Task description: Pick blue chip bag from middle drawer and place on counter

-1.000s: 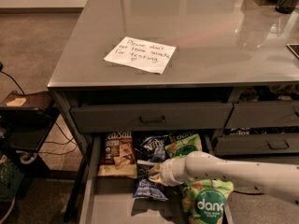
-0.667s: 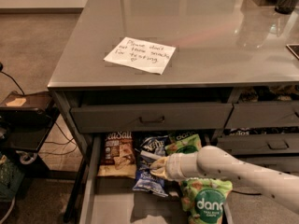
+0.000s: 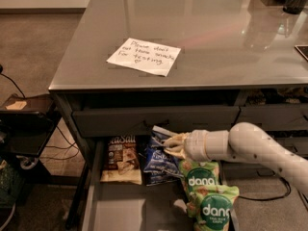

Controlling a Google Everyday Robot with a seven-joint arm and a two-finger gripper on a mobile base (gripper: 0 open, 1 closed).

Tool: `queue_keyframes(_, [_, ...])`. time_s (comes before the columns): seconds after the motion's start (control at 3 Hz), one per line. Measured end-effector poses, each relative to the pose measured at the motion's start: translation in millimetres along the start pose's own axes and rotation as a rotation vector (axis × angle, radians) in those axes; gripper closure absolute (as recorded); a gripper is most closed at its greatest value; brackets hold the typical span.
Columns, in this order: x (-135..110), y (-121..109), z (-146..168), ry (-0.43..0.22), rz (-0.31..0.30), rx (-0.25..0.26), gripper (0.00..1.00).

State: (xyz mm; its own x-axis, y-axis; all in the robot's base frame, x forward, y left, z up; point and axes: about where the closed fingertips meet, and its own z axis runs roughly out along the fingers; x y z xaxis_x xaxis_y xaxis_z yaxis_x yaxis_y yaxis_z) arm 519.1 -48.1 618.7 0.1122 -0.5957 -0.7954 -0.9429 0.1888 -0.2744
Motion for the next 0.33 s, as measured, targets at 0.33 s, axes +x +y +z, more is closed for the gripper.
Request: queue_keyframes(0.33, [-52.3,-32.1,-25.0,-0.005,-0.109,0.019,1.00])
